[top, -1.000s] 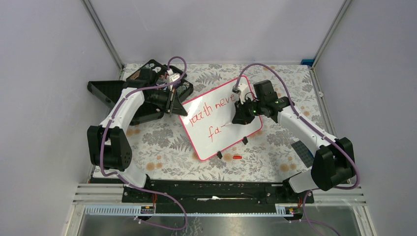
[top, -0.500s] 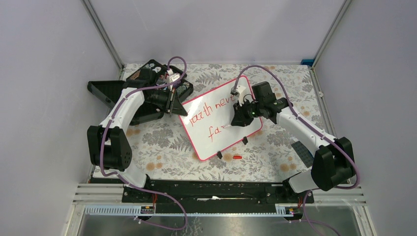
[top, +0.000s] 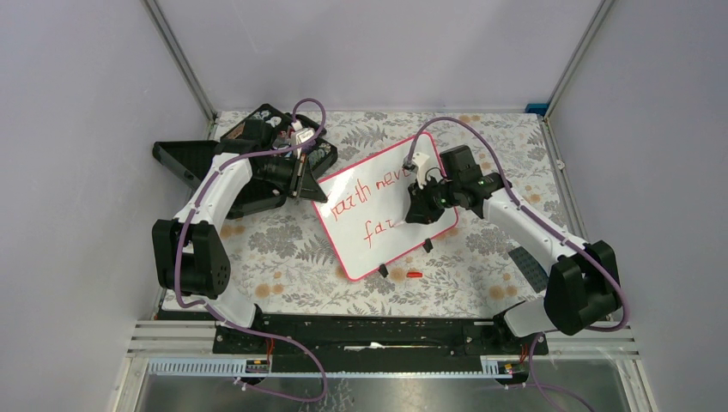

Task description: Write a sentence on the whiteboard

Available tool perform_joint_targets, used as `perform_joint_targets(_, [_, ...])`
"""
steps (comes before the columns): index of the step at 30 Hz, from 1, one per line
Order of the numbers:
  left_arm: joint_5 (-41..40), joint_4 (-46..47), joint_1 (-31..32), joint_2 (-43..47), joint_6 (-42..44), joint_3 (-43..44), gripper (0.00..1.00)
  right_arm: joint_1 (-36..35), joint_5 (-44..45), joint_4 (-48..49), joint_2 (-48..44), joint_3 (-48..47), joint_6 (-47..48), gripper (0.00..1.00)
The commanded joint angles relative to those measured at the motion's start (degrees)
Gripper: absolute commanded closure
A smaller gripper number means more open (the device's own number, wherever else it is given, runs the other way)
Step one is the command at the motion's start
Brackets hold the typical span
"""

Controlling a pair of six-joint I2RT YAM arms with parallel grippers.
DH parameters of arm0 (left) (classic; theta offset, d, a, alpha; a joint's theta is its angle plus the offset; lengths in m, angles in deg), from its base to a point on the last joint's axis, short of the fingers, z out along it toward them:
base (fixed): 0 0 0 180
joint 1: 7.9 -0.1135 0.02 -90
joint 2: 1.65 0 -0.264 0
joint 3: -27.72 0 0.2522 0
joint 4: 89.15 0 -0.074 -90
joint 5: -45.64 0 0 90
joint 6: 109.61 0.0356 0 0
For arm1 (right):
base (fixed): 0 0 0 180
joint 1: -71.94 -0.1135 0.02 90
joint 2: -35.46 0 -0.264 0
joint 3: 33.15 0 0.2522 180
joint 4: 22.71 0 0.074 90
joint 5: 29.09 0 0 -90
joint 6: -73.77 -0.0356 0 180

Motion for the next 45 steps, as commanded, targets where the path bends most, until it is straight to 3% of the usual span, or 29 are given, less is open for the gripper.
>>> perform_joint_targets(1, [-4.3,1.9,0.7,-0.1,2.4,-0.1,1.00,0.0,1.7,-1.1,-2.3,-3.5,1.5,1.00])
perform_joint_targets(14, [-4.2,2.0,0.7,-0.2,2.4,-0.1,1.00,-0.1,-0.9,-0.4,0.3,-7.9,-0.5,1.00])
perform_joint_targets(31, [-4.7,2.0,0.7,-0.3,2.6,-0.4,1.00,0.0,-0.2,1.4,2.3,-6.0,-0.4,1.00])
perform_joint_targets(45, [-4.9,2.0,0.7,0.2,2.3,-0.4,1.00,0.2,-0.6,-3.1,0.9,-8.6,1.6,1.00])
